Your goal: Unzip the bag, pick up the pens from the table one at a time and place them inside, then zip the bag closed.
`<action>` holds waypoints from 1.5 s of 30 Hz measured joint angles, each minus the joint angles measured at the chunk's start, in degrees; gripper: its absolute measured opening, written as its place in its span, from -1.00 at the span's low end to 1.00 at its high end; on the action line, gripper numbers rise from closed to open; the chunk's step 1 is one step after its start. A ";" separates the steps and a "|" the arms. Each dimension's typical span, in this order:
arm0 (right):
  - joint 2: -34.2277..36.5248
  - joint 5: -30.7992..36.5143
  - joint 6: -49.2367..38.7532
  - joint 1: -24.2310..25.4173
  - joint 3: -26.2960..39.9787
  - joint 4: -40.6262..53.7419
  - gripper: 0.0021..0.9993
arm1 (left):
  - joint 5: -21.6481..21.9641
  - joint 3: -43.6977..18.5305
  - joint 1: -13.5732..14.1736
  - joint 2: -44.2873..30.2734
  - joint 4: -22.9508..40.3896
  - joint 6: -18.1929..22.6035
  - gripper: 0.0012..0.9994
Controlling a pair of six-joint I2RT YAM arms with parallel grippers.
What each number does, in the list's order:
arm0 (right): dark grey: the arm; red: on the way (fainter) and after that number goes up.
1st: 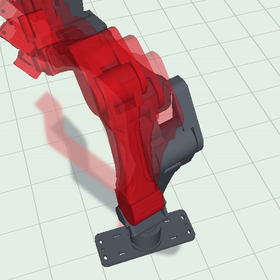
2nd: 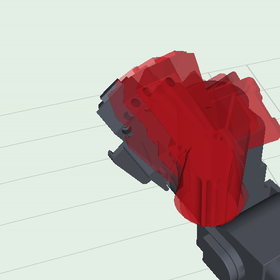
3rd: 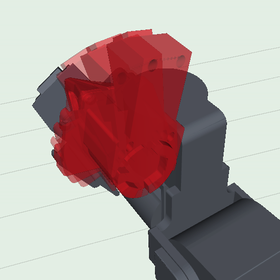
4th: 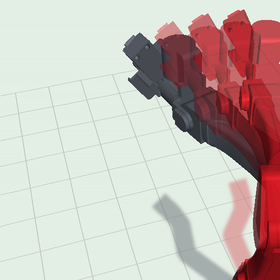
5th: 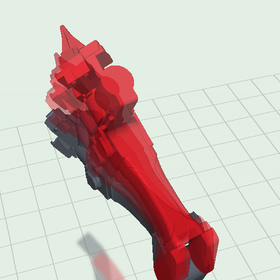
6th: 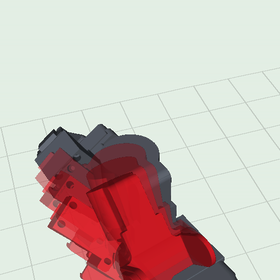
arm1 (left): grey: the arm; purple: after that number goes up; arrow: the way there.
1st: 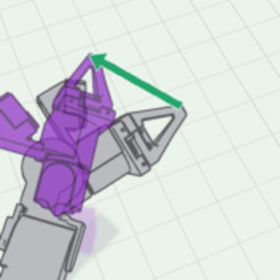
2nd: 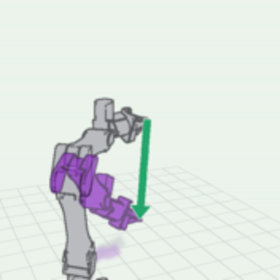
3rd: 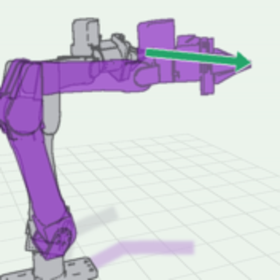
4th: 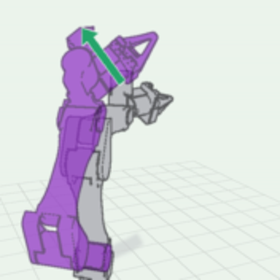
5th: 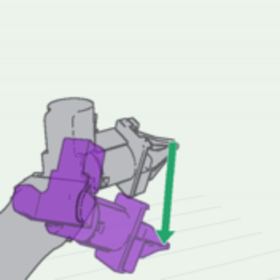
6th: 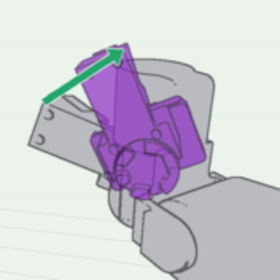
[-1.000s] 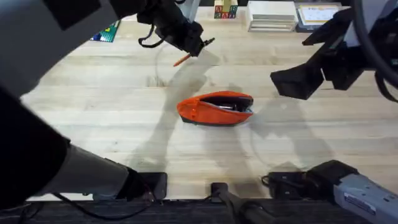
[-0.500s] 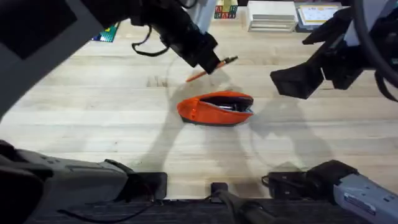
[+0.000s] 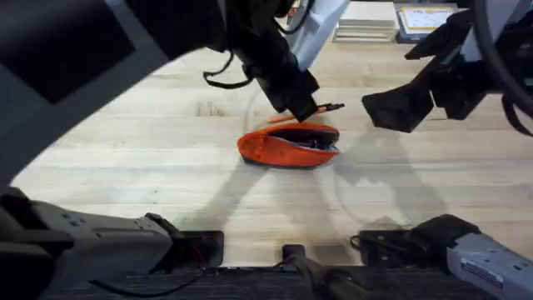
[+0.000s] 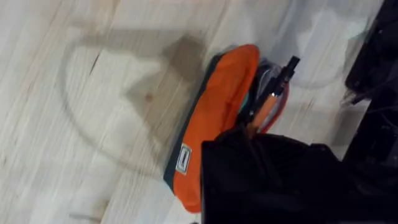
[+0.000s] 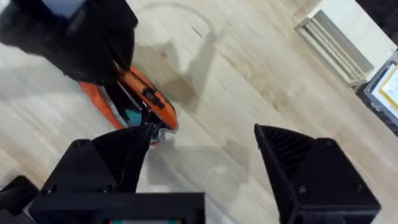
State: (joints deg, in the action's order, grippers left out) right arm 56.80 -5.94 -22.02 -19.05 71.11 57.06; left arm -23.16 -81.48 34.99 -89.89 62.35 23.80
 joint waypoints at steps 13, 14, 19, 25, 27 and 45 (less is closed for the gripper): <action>0.00 0.01 0.00 0.00 0.00 0.00 1.00 | -6.91 4.51 0.40 0.00 -8.68 3.05 -0.92; 0.00 -0.01 0.00 0.00 0.00 0.00 1.00 | -7.64 4.51 0.45 0.00 -7.99 3.03 -0.92; 0.00 0.01 0.00 0.00 0.00 0.00 1.00 | -9.22 4.53 1.65 0.00 -5.84 2.32 -0.92; 0.00 0.01 0.00 0.00 0.00 0.00 1.00 | -9.30 6.58 4.98 0.00 -8.56 1.68 -0.92; 0.00 0.01 0.00 0.00 0.00 0.02 1.00 | -8.02 8.37 5.74 0.00 -9.72 1.54 -0.92; 0.00 -0.02 0.00 0.00 0.00 0.00 1.00 | 2.63 11.28 5.96 0.00 -13.29 1.28 -0.91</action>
State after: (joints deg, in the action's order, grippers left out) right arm 56.80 -5.96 -22.02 -19.05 71.11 57.06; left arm -20.53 -70.19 40.95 -89.88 49.06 25.08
